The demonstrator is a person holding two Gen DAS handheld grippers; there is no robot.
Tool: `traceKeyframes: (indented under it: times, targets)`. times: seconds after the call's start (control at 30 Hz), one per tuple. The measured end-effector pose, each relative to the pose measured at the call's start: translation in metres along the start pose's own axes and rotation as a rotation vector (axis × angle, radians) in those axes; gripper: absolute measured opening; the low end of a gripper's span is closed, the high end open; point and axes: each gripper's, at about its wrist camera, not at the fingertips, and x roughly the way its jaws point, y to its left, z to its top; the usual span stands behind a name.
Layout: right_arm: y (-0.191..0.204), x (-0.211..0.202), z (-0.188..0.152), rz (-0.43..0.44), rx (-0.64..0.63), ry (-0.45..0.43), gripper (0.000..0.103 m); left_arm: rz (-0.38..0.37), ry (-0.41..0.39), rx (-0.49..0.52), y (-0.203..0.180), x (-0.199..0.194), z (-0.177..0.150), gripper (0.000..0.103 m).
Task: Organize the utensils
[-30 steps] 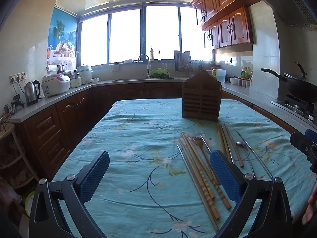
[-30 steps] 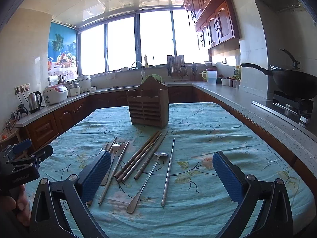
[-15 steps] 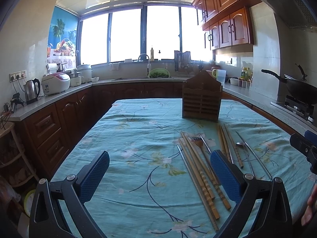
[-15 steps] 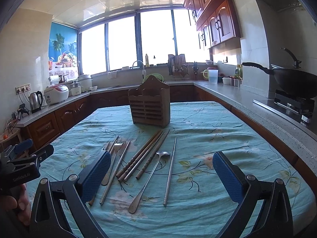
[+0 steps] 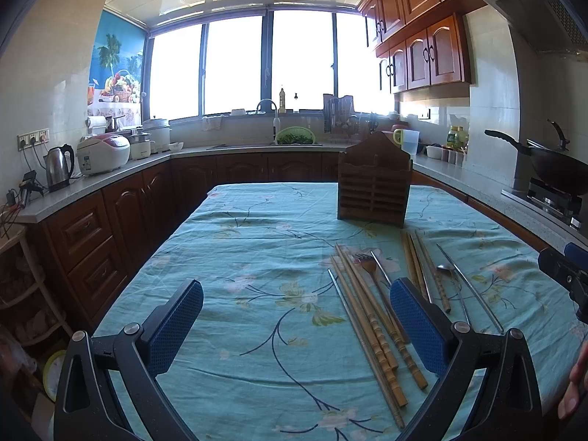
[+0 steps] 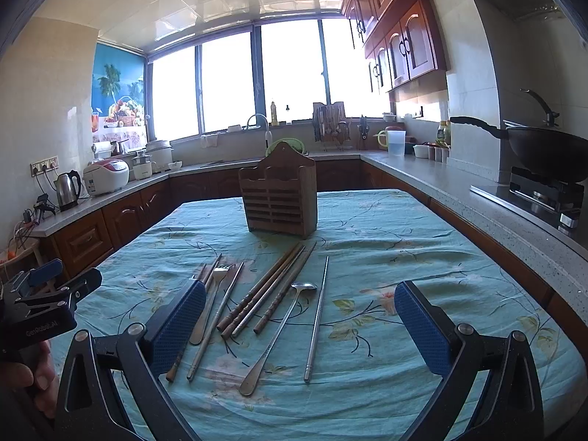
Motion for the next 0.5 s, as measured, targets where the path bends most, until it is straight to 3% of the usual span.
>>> traceKeyframes:
  times: [0.5]
  targets:
    - [-0.0004,0.0004,-0.0012,0.008,0.007,0.004,0.103,-0.011,0.011,-0.004,0.0005,0.0023,0.0010,0.102]
